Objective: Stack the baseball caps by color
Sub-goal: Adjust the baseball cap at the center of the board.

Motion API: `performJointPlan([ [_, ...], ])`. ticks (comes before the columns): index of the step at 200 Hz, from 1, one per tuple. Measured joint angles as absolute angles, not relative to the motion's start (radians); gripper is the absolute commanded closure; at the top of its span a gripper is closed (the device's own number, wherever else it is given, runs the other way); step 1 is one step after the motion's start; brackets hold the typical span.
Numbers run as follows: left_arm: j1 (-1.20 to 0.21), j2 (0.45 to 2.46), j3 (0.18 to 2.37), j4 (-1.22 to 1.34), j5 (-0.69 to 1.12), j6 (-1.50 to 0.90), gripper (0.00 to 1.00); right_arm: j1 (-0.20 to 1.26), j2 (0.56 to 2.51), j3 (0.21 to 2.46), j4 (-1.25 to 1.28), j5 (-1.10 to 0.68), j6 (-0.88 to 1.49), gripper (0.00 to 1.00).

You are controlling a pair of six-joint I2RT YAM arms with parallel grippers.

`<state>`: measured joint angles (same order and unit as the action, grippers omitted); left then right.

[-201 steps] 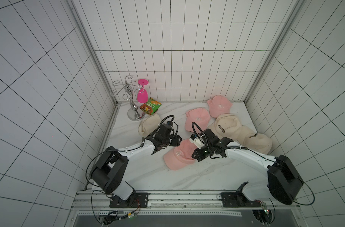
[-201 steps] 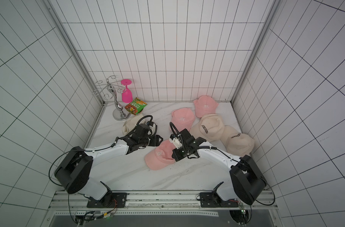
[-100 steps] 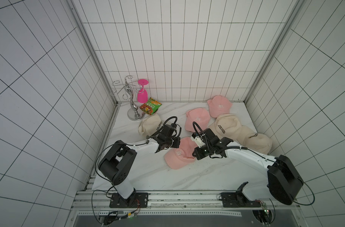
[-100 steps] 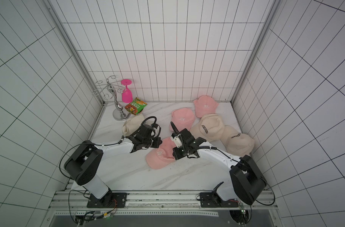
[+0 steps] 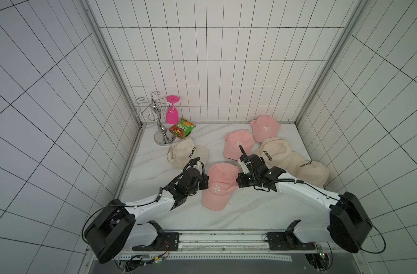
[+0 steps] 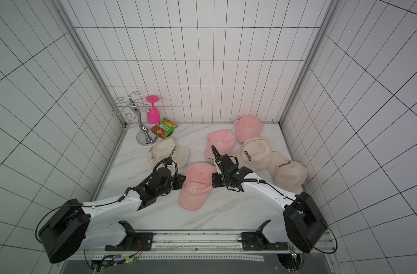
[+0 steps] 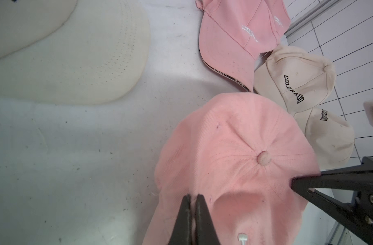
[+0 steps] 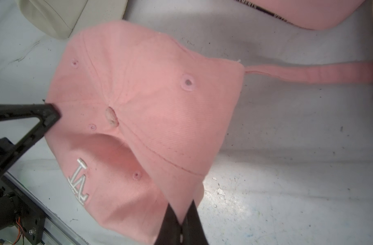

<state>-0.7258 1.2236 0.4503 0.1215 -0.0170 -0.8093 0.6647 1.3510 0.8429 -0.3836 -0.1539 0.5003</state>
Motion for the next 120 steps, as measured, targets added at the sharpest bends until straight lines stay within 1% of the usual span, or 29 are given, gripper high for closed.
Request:
performJointPlan([
  [23,-0.781,1.151,0.374,0.138,-0.086,-0.893,1.0,0.663,1.378,0.843,-0.372,-0.16,0.514,1.0],
  [54,-0.844,1.063,0.29,0.142,-0.163,-0.976,1.0,0.664,1.452,0.844,-0.361,-0.21,0.514,0.96],
  [69,-0.849,1.052,0.276,0.141,-0.185,-0.992,0.99,0.673,1.484,0.844,-0.357,-0.229,0.514,0.94],
  [95,-0.849,1.052,0.272,0.148,-0.205,-1.01,0.95,0.684,1.51,0.844,-0.347,-0.242,0.513,0.86],
  [120,-0.85,1.052,0.245,0.176,-0.209,-1.033,0.92,0.688,1.526,0.845,-0.337,-0.245,0.512,0.83],
])
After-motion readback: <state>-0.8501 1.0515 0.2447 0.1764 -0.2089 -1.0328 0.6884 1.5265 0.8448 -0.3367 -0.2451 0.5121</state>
